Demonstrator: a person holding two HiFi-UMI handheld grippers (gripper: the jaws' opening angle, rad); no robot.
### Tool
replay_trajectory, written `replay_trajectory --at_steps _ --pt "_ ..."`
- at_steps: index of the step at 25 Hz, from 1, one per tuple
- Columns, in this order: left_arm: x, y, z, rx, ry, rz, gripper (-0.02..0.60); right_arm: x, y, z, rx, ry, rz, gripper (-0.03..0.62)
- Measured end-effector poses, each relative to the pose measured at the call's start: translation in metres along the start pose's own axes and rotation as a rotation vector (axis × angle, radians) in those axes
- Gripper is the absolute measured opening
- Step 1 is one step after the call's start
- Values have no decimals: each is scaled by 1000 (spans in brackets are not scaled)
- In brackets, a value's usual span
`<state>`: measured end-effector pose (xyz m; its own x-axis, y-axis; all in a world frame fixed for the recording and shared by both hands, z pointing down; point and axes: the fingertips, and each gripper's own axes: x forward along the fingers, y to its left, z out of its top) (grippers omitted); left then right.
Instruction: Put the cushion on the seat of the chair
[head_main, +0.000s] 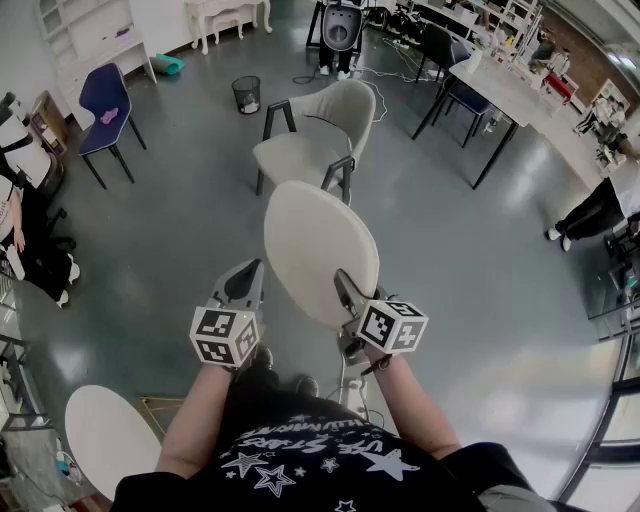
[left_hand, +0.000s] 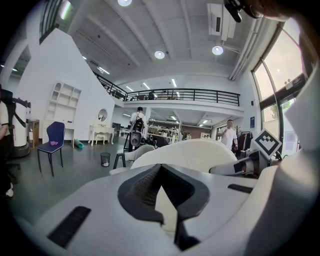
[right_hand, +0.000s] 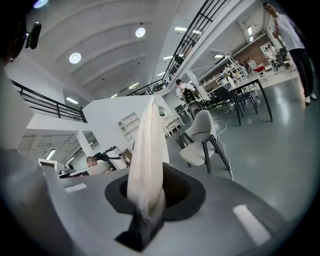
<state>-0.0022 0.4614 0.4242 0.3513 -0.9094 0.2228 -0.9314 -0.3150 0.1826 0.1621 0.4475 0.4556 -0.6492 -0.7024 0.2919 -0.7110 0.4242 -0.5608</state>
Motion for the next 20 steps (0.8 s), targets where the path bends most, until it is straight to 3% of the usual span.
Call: replay_trajectory --at_steps 5,20 --pt "-3 -3 15 1 -27 -2 9 1 11 11 -38 -6 13 60" --pt "-5 -14 3 21 -14 10 9 -13 10 0 -28 -14 37 60"
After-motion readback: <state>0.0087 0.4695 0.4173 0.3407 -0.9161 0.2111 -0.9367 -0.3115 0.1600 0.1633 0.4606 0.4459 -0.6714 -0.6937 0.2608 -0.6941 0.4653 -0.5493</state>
